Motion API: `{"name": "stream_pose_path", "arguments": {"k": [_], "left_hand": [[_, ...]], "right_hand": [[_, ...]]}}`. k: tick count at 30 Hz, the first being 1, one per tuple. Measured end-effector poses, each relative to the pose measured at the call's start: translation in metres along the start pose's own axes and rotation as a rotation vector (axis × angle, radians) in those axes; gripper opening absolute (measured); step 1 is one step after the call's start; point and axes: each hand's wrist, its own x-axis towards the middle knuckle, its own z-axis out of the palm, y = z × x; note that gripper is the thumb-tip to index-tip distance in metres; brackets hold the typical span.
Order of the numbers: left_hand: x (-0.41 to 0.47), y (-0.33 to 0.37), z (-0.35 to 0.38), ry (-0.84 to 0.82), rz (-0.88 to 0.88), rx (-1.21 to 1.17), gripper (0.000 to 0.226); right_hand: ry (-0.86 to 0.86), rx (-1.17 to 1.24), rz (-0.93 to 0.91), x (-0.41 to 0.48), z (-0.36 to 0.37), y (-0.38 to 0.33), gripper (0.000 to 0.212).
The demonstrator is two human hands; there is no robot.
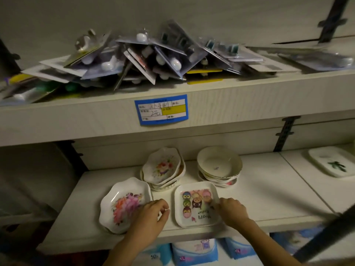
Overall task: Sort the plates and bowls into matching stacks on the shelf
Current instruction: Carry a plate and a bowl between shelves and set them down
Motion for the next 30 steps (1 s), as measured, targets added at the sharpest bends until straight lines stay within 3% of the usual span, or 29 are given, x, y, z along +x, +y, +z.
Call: {"name": "stream_pose_path", "arguments": {"k": [5,12,19,22,27,30], "left_hand": [[0.018,0.017,-0.004,-0.048,-0.069,-0.069,0.020],[0.096,0.058,0.030,-0.118,-0.151,-0.298,0.032],[0.162,0.085,0.064,-0.226,-0.395,-0.397,0.054],[0.170,0.090,0.071,-0.268,-0.438,-0.488,0.040],[0.173,0.096,0.066,-0.257,-0.423,-0.409,0.013],[0.177,0.095,0.060,-0.218,-0.416,-0.373,0.023]], "right_hand": [[0.114,-0.019,0.009,-0.029,-0.016,0.014,0.019],[0.147,0.067,0.157,-0.074,-0.045,0.069,0.029],[0.167,0.077,0.302,-0.097,-0.053,0.116,0.025],[0.181,0.089,0.326,-0.101,-0.052,0.126,0.024],[0.228,0.138,0.354,-0.101,-0.049,0.135,0.032],[0.239,0.128,0.343,-0.101,-0.050,0.139,0.030]]}}
